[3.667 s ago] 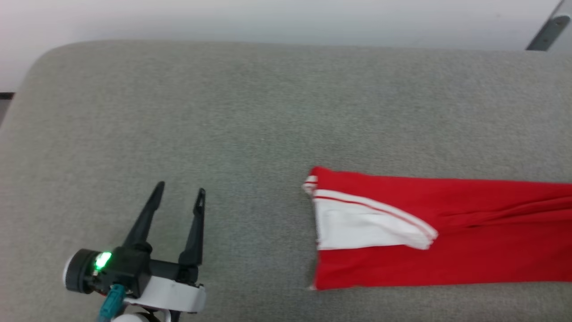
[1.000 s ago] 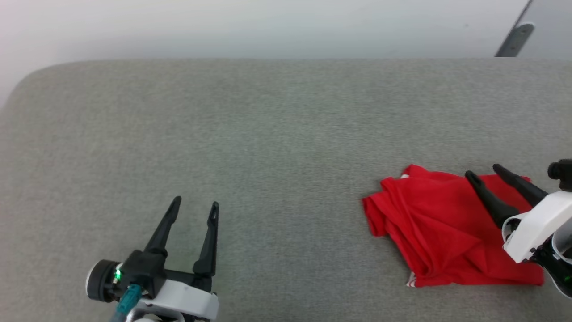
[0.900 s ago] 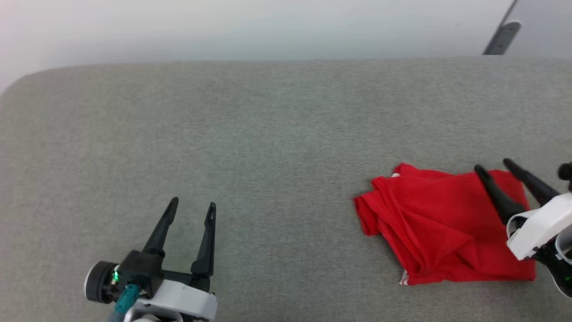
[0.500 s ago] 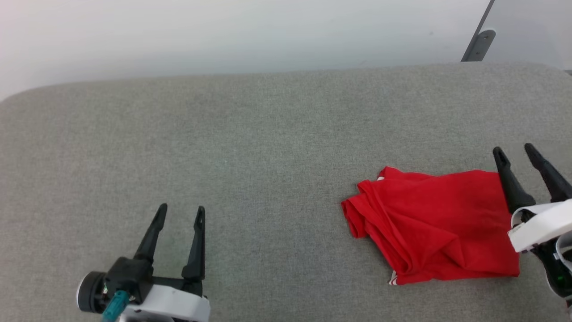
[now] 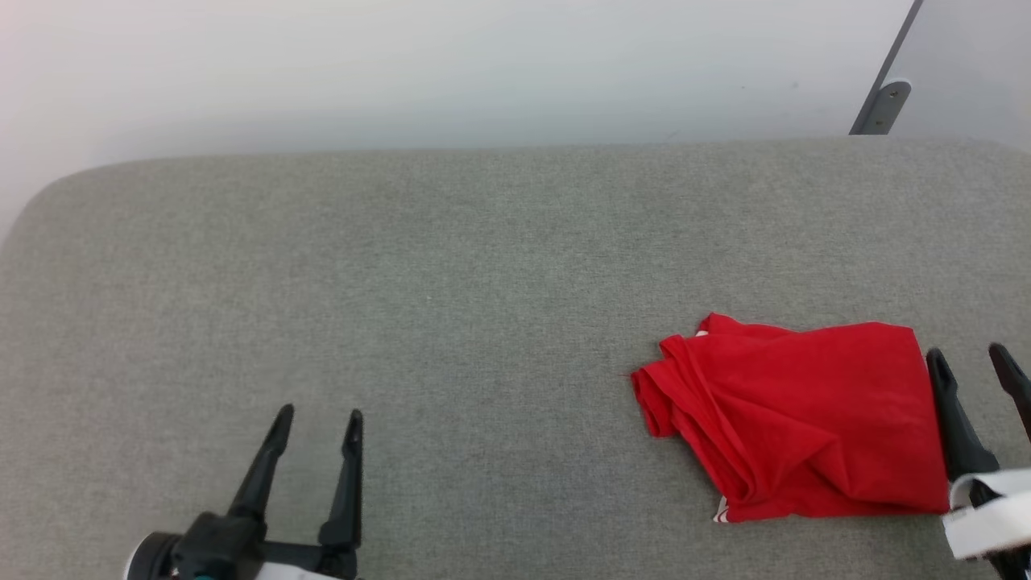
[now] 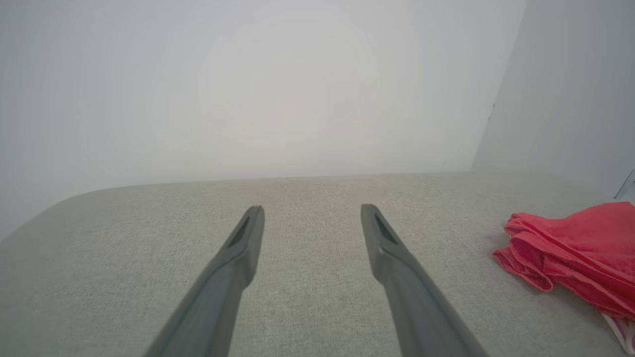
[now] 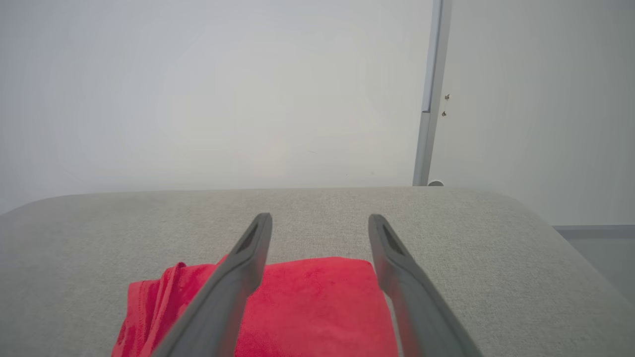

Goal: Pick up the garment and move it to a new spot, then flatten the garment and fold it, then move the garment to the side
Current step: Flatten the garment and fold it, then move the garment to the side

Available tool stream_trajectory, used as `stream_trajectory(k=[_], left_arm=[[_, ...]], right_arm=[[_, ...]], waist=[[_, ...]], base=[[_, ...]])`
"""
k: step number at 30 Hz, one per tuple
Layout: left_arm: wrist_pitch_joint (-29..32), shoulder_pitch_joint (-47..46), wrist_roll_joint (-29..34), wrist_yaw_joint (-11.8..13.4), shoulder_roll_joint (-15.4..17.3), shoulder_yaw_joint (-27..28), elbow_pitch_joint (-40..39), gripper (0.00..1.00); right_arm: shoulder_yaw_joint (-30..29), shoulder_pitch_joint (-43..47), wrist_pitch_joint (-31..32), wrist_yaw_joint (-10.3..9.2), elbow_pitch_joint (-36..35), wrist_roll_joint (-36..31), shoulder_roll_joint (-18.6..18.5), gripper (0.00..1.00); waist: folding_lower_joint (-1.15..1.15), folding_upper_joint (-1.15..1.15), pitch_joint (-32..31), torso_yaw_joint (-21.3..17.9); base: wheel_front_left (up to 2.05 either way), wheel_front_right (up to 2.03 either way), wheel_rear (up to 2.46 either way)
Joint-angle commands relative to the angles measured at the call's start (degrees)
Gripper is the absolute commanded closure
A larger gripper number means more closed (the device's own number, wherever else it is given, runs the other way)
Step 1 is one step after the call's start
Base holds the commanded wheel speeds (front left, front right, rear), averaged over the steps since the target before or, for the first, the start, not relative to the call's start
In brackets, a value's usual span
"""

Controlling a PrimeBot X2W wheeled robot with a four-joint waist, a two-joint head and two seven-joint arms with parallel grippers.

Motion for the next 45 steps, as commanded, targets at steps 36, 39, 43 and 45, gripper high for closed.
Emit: stream_trajectory(k=[36,39,43,45], left_arm=[[0.0,3.2,0.1,1.2,-1.5,0.0,-7.4,0.0],[0.0,1.6,0.3,1.3,-1.5,-0.7,-7.4,0.0],[0.0,-1.4,1.0,1.0,-1.5,-1.5,-6.9,0.0],[0.0,-3.1,1.4,0.8,-1.5,-2.0,-6.5,0.0]], right_arm=[[-3.0,3.7,7.7,-0.07,-6.4,1.0,0.2,0.0],[-1.8,-0.5,15.8,-0.07,-4.3,2.5,-2.7,0.0],[2.0,-5.5,28.6,-0.07,-2.8,4.5,-7.7,0.0],[4.9,-7.4,36.7,-0.08,-2.7,6.9,-10.7,0.0]], waist=[[0.0,0.0,1.8,-0.6],[0.0,0.0,3.4,-0.6],[0.0,0.0,6.4,-0.6],[0.0,0.0,8.0,-0.6]], base=[[0.0,0.0,0.0],[0.0,0.0,0.0],[0.0,0.0,0.0],[0.0,0.0,0.0]])
